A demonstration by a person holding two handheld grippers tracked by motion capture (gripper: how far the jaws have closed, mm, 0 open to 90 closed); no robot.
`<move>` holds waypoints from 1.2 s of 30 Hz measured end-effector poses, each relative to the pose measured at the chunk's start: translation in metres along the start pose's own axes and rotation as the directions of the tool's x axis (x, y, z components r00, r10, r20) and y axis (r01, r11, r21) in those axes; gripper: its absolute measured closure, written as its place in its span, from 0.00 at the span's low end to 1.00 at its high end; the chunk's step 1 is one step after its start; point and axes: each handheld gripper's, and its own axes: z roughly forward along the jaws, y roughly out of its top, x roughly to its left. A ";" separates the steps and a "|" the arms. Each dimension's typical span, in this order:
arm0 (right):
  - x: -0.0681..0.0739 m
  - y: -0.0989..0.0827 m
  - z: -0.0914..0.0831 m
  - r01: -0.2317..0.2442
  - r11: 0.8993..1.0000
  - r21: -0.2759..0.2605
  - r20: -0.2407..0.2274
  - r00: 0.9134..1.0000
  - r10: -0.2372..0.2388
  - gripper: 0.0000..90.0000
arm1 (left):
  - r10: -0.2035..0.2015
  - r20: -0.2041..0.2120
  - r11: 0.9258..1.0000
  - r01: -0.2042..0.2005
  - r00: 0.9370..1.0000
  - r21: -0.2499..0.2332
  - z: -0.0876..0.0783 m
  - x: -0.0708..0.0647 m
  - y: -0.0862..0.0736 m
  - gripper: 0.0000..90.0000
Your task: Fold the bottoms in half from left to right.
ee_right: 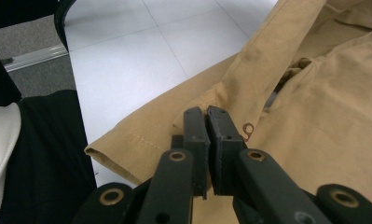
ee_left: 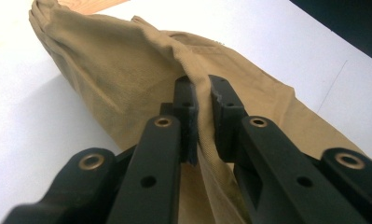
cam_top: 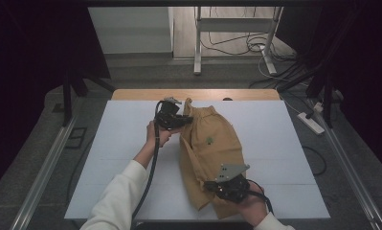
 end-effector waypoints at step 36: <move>-0.013 -0.025 -0.034 -0.068 0.997 -0.026 0.074 0.995 0.070 0.96 | 0.040 0.002 0.999 -0.040 0.999 0.007 0.015 -0.021 0.015 0.91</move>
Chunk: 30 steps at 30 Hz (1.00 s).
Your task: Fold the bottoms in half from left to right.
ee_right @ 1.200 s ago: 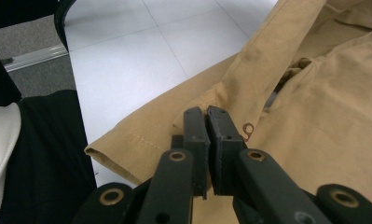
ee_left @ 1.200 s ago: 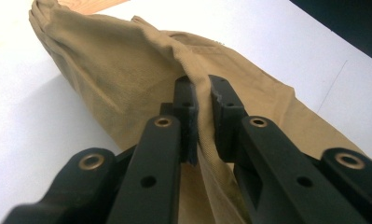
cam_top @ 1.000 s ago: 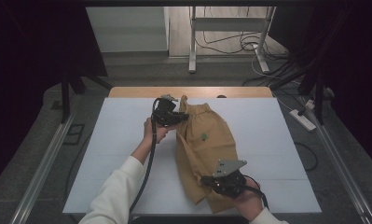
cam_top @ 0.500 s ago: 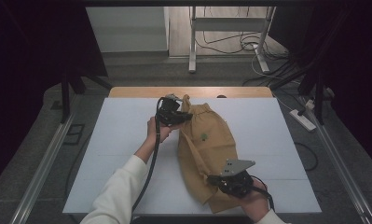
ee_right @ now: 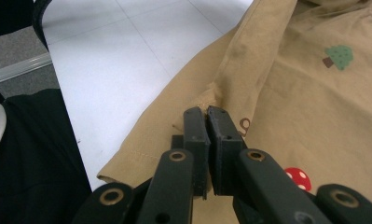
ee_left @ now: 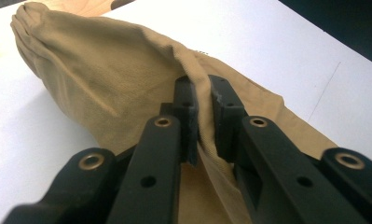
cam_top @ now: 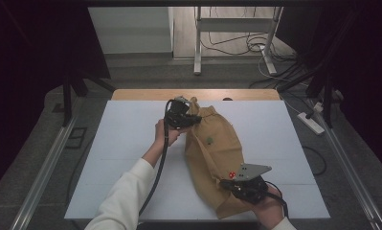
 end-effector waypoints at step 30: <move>-0.010 -0.016 -0.032 -0.070 0.997 -0.037 0.071 0.995 0.072 0.96 | 0.035 0.017 0.999 -0.035 0.999 0.011 0.023 -0.017 0.014 0.91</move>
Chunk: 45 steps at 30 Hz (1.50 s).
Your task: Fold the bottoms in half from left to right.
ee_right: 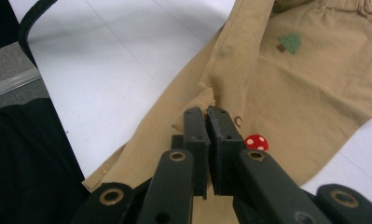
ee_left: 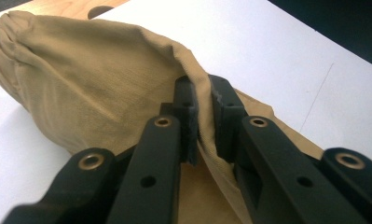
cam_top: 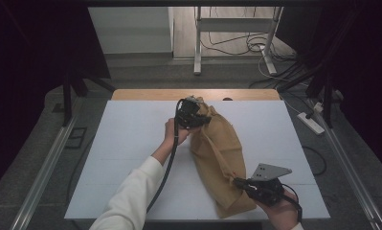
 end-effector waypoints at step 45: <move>-0.010 -0.020 0.005 -0.052 0.995 0.085 -0.001 0.999 0.053 0.96 | 0.019 0.008 0.997 -0.020 1.000 0.073 0.051 -0.018 0.007 0.90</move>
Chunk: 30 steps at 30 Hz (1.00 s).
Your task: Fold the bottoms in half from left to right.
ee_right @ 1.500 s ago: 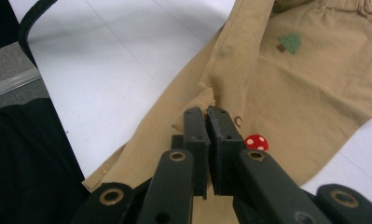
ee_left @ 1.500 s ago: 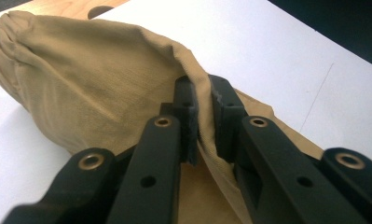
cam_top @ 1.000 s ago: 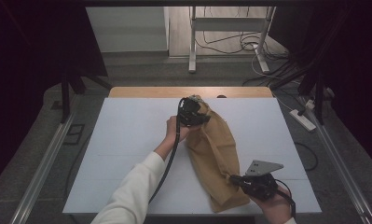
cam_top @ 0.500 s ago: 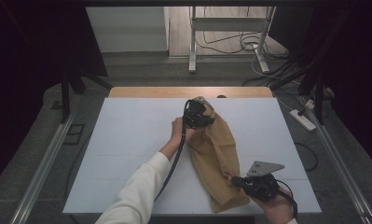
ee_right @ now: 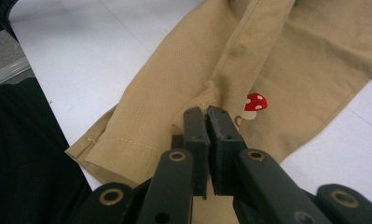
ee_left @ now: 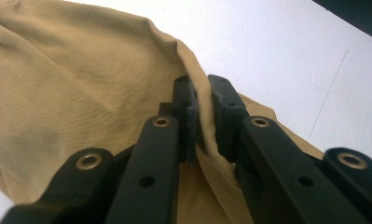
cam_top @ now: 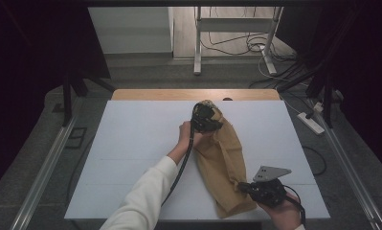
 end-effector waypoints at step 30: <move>-0.010 -0.004 -0.011 -0.058 0.995 -0.080 0.127 0.990 0.068 0.41 | 0.037 -0.028 0.999 -0.038 0.999 -0.036 -0.027 -0.009 -0.014 0.36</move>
